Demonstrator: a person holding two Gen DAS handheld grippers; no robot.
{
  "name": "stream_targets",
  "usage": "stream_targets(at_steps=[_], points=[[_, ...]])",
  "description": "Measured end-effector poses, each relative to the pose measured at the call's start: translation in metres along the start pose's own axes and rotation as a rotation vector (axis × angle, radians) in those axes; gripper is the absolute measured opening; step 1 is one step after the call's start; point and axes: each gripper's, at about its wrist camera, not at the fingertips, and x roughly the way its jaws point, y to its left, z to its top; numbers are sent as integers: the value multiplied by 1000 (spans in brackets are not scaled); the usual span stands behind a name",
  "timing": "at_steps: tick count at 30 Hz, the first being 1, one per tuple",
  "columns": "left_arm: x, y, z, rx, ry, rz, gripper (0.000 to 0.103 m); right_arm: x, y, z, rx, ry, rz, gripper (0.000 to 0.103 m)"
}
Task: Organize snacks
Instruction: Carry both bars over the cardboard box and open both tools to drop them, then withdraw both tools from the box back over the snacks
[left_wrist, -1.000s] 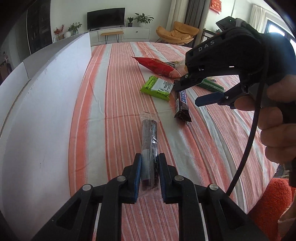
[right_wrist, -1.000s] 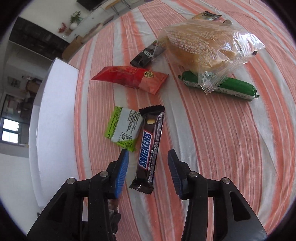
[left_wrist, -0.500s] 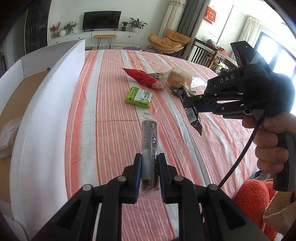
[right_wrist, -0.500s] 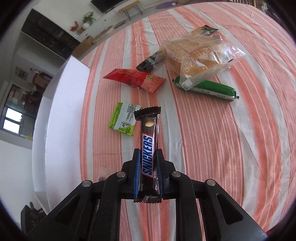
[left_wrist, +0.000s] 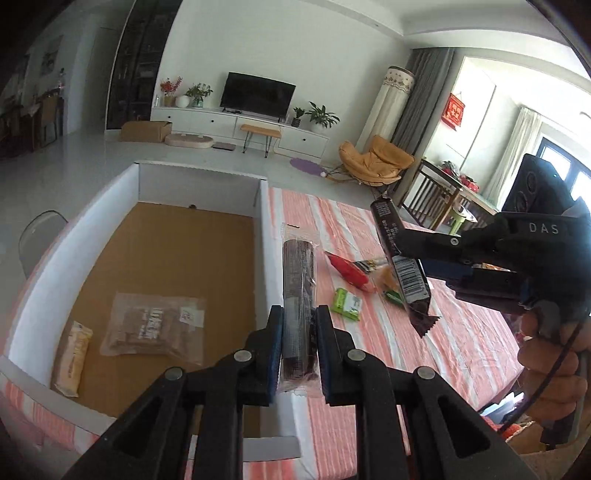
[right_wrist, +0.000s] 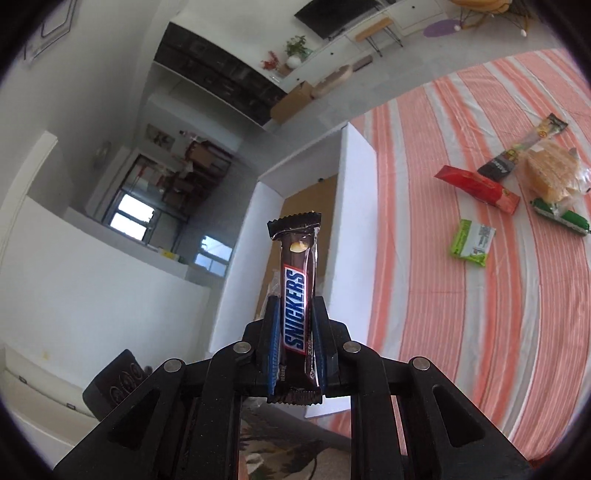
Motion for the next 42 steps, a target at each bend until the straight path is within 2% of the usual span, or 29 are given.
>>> stream_targets(at_steps=[3,5,6,7,9,11,13,15,17,19,21,23,25,26,27,29,30,34,38,42], points=[[3,48,7,-45,-7,150,17,39,27,-4,-63,57,18,20],[11,72,6,-77,3,265,30,54,24,-9,-29,85,23,30],[16,80,2,-98,14,304,56,56,18,-11,-6,86,30,47],[17,84,0,-117,15,320,80,51,9,-14,3,70,23,56],[16,81,-8,-134,-27,307,87,36,-10,-18,-22,26,-76,57],[27,64,-11,-96,-19,262,88,12,-35,-24,-63,-40,-242,57],[36,35,-14,-37,8,189,88,-15,-70,-32,-65,-112,-447,62],[46,-2,-18,24,29,98,89,-44,-113,-40,-5,-182,-686,66],[56,-48,-19,87,67,-18,94,-75,-159,-50,105,-253,-884,66],[73,-86,-30,139,128,-141,100,-105,-203,-63,232,-318,-1028,66],[98,-120,-46,166,221,-231,100,-129,-238,-74,337,-357,-1113,66],[133,-144,-63,197,285,-242,100,-143,-258,-86,392,-379,-1158,66],[167,-159,-76,235,329,-195,100,-150,-270,-89,476,-415,-1130,67],[179,-164,-84,256,337,-165,100,-153,-267,-88,455,-444,-1115,67],[191,-164,-88,273,334,-131,100,-151,-262,-85,408,-459,-1140,66],[209,-159,-91,288,317,-60,100,-140,-262,-79,354,-453,-1172,74],[216,-154,-93,281,309,-31,99,-136,-263,-77,343,-443,-1161,74],[230,-133,-97,263,301,50,99,-126,-280,-77,365,-403,-1146,75],[234,-139,-104,319,288,105,101,-122,-279,-79,344,-408,-1171,76],[238,-142,-104,314,289,103,103,-117,-279,-80,313,-409,-1172,86]])
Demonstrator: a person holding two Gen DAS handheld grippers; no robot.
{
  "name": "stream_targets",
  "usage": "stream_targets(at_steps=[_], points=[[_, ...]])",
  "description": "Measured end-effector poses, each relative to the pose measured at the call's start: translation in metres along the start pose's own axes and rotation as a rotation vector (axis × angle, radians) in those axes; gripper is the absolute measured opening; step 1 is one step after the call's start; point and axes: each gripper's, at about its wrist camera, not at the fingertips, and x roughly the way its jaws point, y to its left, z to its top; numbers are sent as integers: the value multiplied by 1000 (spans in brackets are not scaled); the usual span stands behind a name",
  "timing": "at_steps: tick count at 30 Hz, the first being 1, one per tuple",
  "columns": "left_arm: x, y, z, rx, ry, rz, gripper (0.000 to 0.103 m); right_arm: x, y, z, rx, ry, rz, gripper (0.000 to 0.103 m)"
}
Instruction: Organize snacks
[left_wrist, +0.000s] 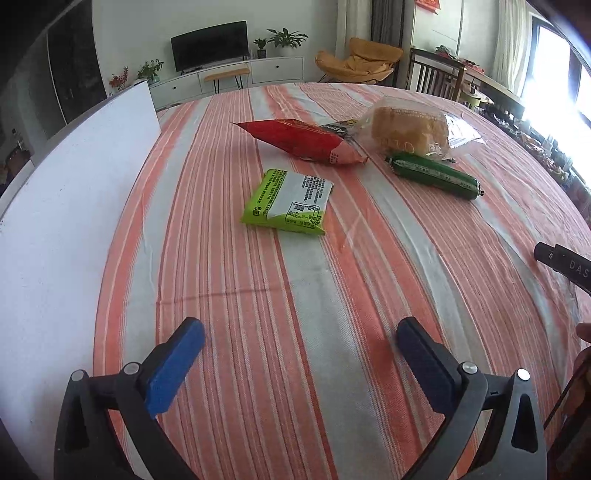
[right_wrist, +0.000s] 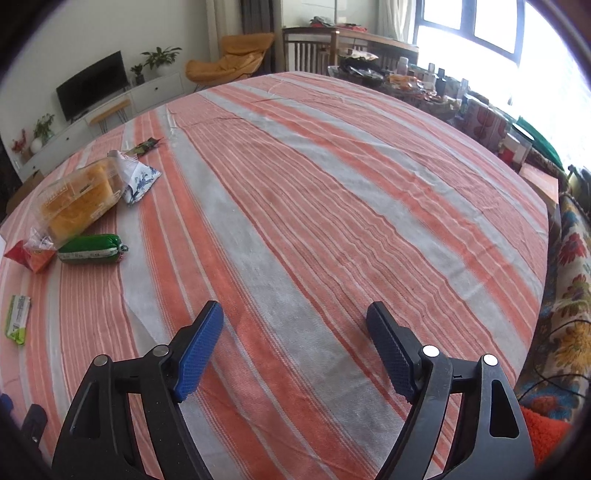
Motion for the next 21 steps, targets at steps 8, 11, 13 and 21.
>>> stream_targets(at_steps=[8,11,13,21], points=[[0,-1,0,2,-1,2,103,-1,1,-1,-4,-12,-2,89],[0,-1,0,2,-1,2,103,-1,1,-1,-4,-11,-3,89],[0,-1,0,2,-1,2,103,-1,1,-1,-4,-11,-4,89],[0,-1,0,2,-1,2,103,-1,1,-1,-4,-11,-4,89]])
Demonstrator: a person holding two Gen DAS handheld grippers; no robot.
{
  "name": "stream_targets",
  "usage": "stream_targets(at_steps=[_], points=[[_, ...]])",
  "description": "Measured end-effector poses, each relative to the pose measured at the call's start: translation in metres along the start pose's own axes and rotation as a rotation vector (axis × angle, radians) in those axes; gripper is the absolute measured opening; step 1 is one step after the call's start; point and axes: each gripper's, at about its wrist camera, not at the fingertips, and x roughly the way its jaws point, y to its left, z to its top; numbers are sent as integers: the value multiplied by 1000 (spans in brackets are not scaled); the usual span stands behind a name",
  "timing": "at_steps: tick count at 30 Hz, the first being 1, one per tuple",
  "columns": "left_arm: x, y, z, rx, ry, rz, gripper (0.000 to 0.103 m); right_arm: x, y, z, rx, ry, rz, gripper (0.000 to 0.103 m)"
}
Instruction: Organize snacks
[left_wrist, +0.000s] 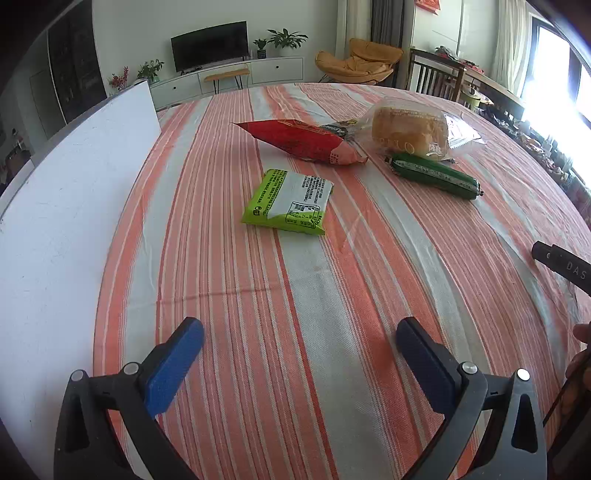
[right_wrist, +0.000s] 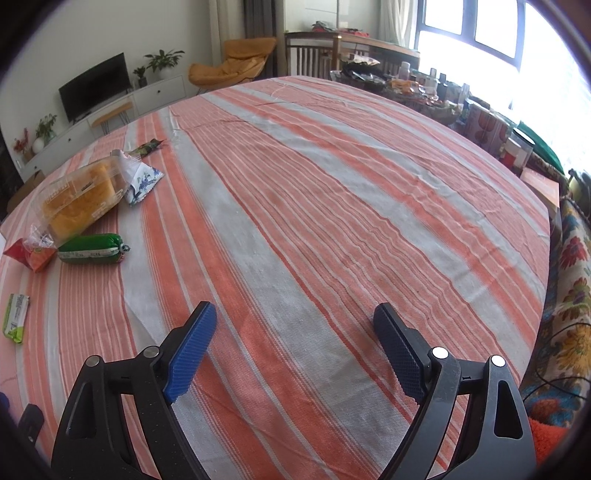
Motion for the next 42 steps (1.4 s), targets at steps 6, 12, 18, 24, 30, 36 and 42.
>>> stream_targets(at_steps=[6,12,18,24,30,36,42], points=[[0,0,0,0,0,0,103,0,0,0,0,0,1,89],[0,0,0,0,0,0,103,0,0,0,0,0,0,89],[0,0,0,0,-1,0,103,0,0,0,0,0,-1,89],[0,0,0,0,-1,0,103,0,0,0,0,0,-1,89],[-1,0,0,0,-1,0,103,0,1,0,0,0,-1,89],[-1,0,0,-1,-1,0,103,0,1,0,0,0,-1,89],[-2,4,8,36,82,-51,103,0,1,0,0,0,-1,89]])
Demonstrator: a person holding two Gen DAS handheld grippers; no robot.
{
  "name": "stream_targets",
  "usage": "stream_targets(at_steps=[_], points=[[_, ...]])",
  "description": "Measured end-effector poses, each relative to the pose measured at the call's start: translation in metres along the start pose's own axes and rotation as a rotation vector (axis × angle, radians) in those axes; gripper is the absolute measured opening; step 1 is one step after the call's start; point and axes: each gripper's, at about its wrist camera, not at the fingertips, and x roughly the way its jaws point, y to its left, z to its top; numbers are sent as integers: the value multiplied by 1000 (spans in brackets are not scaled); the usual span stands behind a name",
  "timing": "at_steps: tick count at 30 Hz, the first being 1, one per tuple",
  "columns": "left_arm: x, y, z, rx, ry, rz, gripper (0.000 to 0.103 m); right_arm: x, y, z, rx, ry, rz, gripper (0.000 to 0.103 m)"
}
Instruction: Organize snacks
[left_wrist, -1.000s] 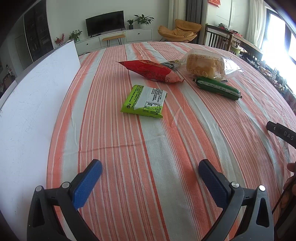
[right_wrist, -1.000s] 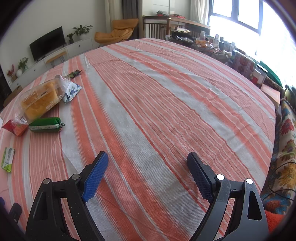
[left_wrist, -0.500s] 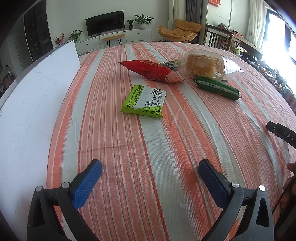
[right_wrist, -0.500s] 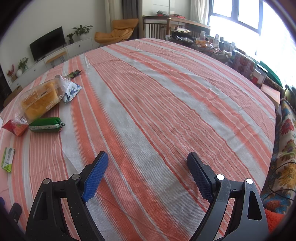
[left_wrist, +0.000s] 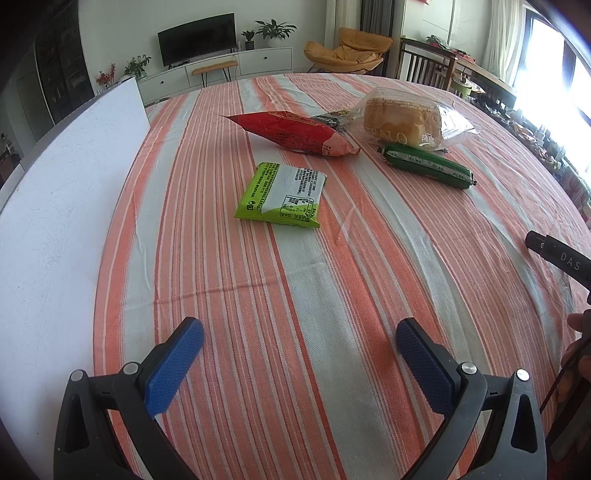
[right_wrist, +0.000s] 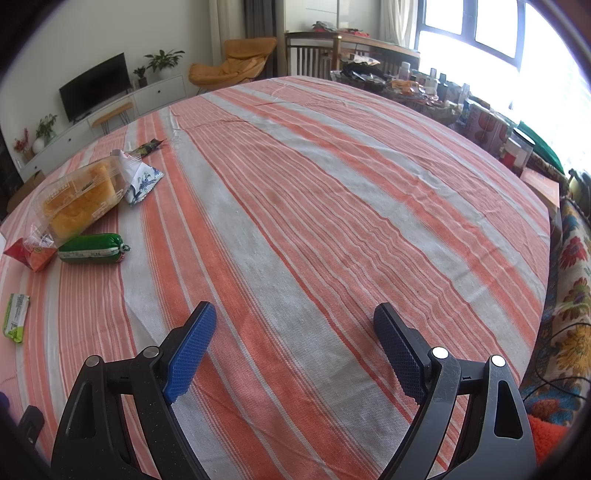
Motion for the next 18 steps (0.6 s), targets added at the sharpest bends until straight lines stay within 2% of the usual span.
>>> stream_targets(at_steps=[2,6,10,13,16,18], points=[[-7,11,8,-50,46,-49,103,0,0,0,0,0,0,89],[-32,38,38,-188,25,-99,103,0,0,0,1,0,0,89],[-33,48,82,-234,19,-37,103,0,0,0,0,0,0,89],[-8,47,107,-246,60,-27,103,0,0,0,0,0,0,89],[21,32,116,-165,108,-72,103,0,0,0,0,0,0,89],[36,16,116,-56,140,-37,103,0,0,0,0,0,0,89]])
